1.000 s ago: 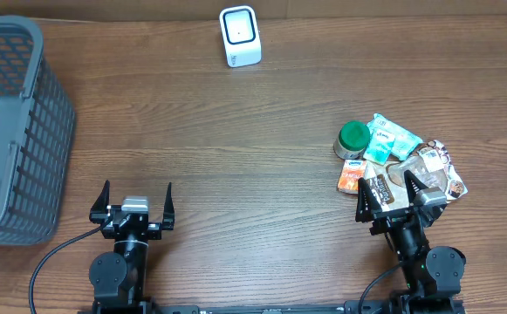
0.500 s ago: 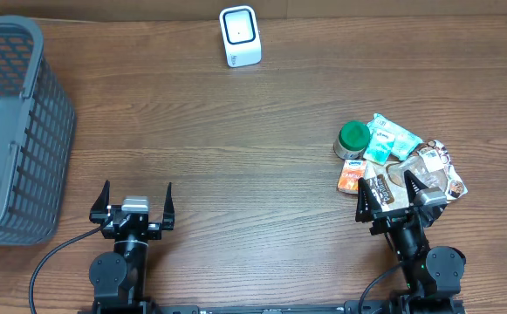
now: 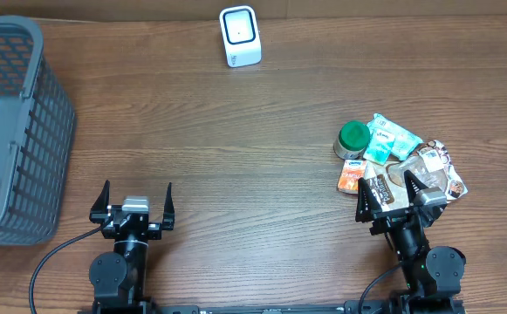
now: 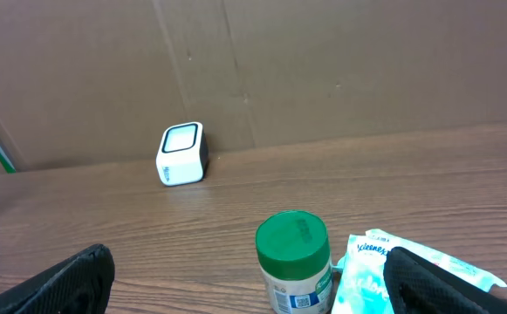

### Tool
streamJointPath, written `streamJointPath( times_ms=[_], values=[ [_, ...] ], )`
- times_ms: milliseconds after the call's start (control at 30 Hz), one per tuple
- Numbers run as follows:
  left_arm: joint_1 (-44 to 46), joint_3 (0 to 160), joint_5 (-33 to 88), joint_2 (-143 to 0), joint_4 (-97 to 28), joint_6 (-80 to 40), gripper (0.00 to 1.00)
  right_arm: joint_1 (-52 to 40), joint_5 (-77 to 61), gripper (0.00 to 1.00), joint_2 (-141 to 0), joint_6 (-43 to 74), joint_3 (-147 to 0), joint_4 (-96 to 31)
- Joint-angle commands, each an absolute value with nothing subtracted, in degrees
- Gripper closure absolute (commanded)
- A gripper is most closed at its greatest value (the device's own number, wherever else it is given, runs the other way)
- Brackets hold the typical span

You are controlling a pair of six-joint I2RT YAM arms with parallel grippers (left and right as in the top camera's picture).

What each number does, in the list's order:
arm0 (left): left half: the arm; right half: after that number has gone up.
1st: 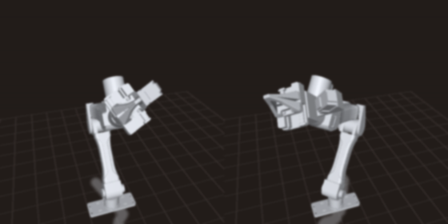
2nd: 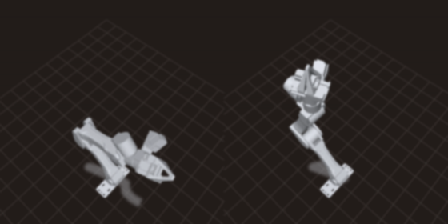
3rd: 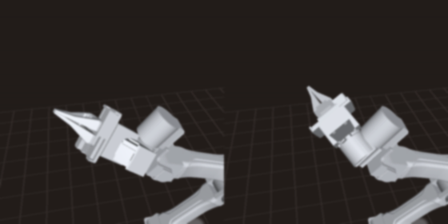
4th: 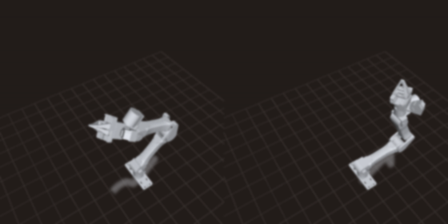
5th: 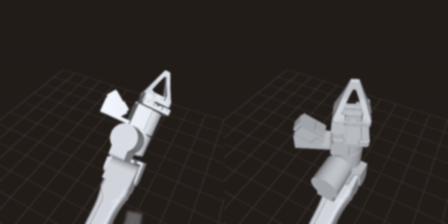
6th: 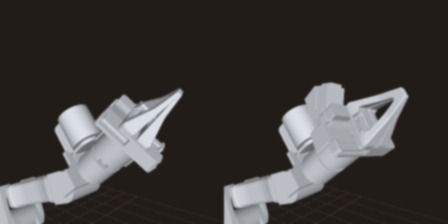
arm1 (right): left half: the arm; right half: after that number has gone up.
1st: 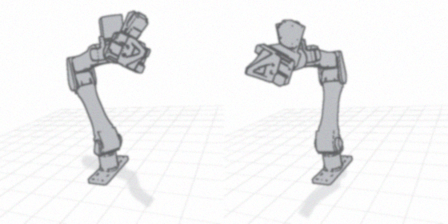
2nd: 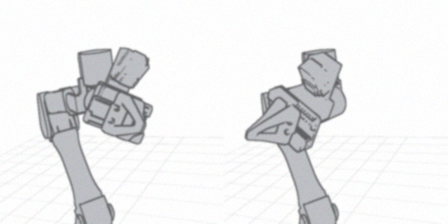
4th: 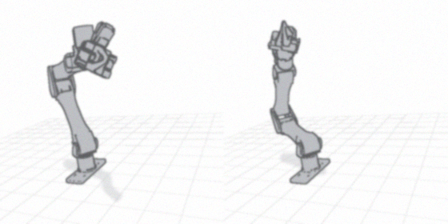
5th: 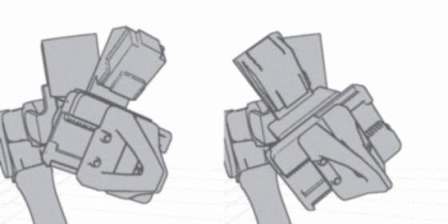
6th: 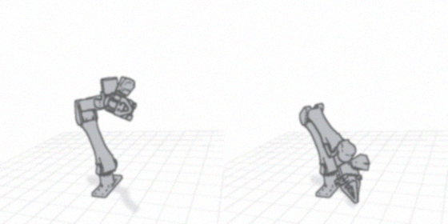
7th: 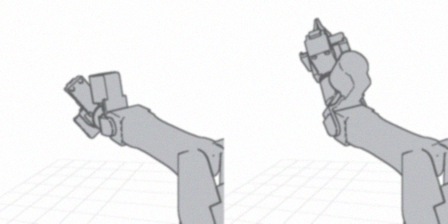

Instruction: Scan the item barcode

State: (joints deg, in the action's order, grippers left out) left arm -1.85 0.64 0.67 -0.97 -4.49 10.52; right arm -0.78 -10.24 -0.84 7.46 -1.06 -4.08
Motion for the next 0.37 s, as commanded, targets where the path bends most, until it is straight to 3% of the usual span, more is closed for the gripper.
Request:
streamJointPath(
  times_ms=[0,333],
  values=[
    [-1.6,0.3,1.1,-0.3,-4.4,11.2,0.01,-0.6,-10.0,0.0,-0.2,7.2,-0.4,-3.7],
    [-1.6,0.3,1.1,-0.3,-4.4,11.2,0.01,-0.6,-10.0,0.0,-0.2,7.2,-0.4,-3.7]
  ],
)
